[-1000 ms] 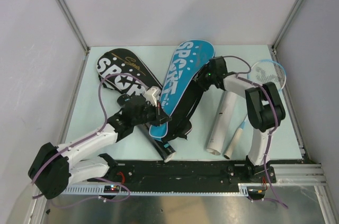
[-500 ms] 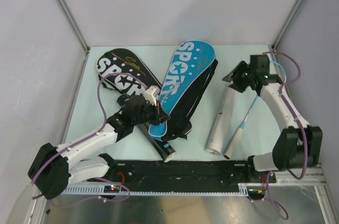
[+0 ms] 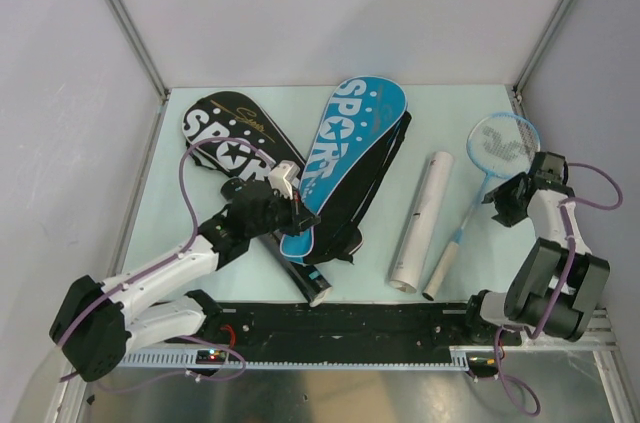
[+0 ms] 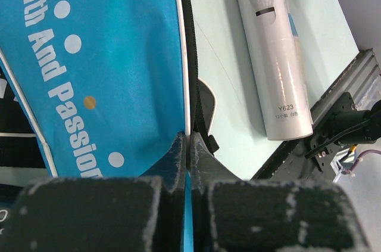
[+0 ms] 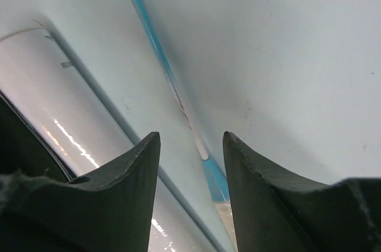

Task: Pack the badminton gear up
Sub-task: Pick up the racket from the center of the board.

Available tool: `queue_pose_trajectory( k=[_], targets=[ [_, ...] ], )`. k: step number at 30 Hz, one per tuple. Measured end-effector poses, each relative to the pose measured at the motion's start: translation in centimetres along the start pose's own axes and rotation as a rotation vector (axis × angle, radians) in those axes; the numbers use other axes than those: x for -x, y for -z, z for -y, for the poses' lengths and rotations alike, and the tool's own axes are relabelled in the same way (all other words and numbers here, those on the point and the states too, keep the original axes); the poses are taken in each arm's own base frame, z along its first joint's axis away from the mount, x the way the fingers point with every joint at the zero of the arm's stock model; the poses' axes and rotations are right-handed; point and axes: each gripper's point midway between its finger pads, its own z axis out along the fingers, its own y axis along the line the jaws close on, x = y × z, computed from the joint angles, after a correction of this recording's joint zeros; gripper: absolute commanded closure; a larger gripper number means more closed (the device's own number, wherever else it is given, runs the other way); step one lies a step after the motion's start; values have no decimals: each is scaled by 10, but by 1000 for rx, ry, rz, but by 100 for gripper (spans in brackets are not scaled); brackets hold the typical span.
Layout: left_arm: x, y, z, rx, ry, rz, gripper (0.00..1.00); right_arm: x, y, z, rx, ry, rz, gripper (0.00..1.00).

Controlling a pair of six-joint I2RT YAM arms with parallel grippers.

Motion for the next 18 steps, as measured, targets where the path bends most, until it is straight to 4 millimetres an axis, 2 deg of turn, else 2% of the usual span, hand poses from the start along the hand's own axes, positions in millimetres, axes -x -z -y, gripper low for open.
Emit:
queue_pose_trajectory(
  k=[9, 14, 18],
  targets=[
    [3, 2, 0, 5, -2, 15, 100, -15, -29, -4, 29, 53, -78, 53],
    [3, 2, -2, 13, -1, 13, 100, -31, -41, -8, 12, 101, -119, 54],
    [3, 2, -2, 14, -1, 14, 100, -46, -53, -4, -41, 141, -153, 55]
  ],
)
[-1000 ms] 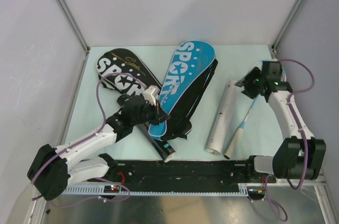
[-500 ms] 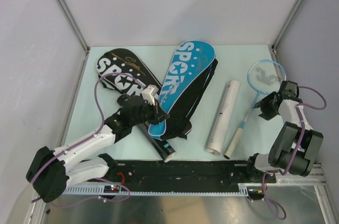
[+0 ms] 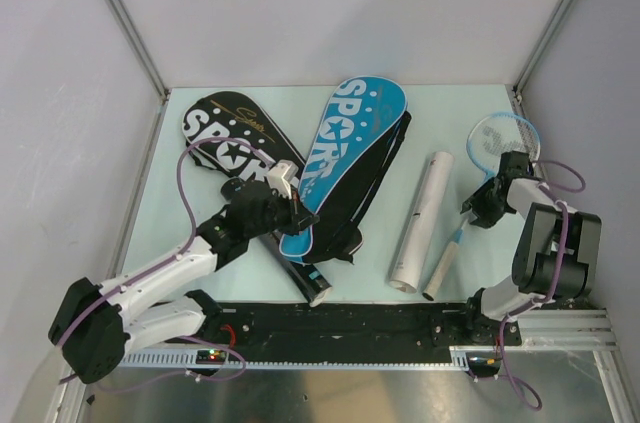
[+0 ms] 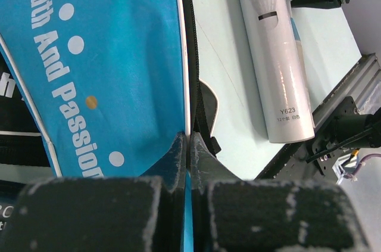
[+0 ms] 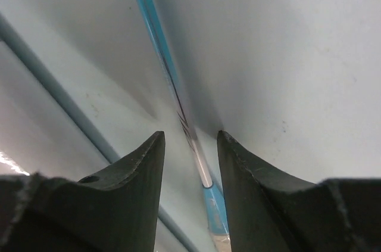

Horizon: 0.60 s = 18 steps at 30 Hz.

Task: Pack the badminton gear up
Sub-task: Pick up the racket from the center of the board.

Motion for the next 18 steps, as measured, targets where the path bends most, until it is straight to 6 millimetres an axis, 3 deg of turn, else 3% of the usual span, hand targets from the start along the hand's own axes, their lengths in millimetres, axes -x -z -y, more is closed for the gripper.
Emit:
queue_pose_trajectory(
  k=[3, 11, 18],
  targets=[
    [2, 1, 0, 2, -1, 7, 100, -2, -5, 2, -44, 23, 3, 59],
    [3, 3, 0, 5, -1, 13, 100, 0, -10, 0, -91, 68, 11, 97],
    [4, 3, 0, 9, -2, 19, 100, 2, 2, 0, -98, 122, 40, 100]
  ],
)
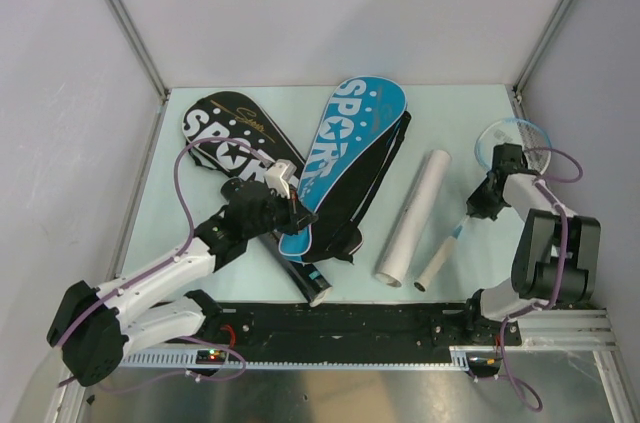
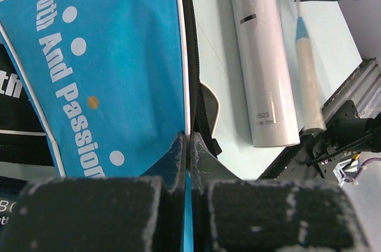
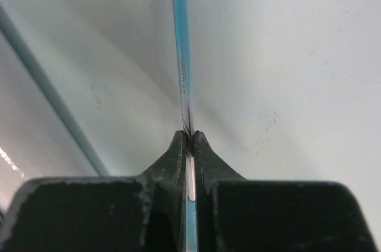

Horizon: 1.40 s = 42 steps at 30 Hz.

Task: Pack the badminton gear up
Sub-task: Pick up the racket from the center of the board, then place the racket in the racket bag.

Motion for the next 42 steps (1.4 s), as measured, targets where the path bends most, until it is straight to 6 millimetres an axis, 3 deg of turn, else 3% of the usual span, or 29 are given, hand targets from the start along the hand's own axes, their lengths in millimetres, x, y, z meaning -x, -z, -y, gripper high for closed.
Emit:
queue_pose_trajectory(
  k=[9, 13, 19, 27, 32, 42],
  targets=[
    [6, 1, 2, 3, 1, 13, 100, 41, 76, -27, 77, 51, 183, 100],
    [10, 1, 3, 3, 5, 20, 100, 41, 101, -43, 113, 98, 220, 100],
    [12, 1, 4, 6, 5, 24, 100, -2, 128, -79, 190, 271, 189, 100],
    [15, 2, 6, 2, 2, 30, 100, -81, 146, -98, 234, 485, 79, 100],
    [21, 2, 9, -5, 0, 41, 100, -118, 146, -93, 212, 565, 27, 100],
    [25, 3, 12, -9, -8, 49, 100, -149, 145, -58, 149, 599, -7, 100]
  ],
)
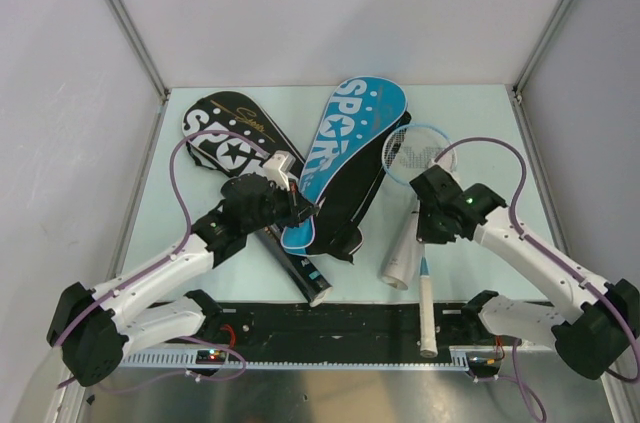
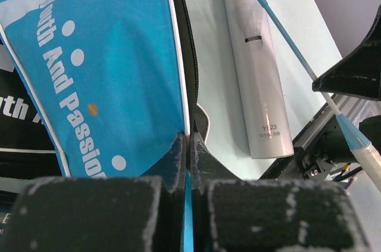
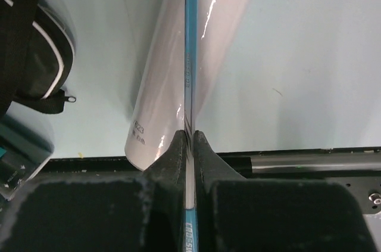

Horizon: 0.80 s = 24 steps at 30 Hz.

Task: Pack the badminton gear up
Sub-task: Place the racket in the racket bag.

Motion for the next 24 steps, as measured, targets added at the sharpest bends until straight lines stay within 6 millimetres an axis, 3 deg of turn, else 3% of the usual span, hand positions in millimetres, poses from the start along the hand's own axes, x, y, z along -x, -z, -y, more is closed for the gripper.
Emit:
queue_pose_trajectory(
  k=[8, 24],
  targets=[
    [0, 0, 0, 0, 0, 0, 100, -10, -1, -21, 67, 23, 7, 100],
    [-10, -4, 4, -39, -24, -45, 100, 21, -46, -104, 199, -17, 53, 100]
  ],
)
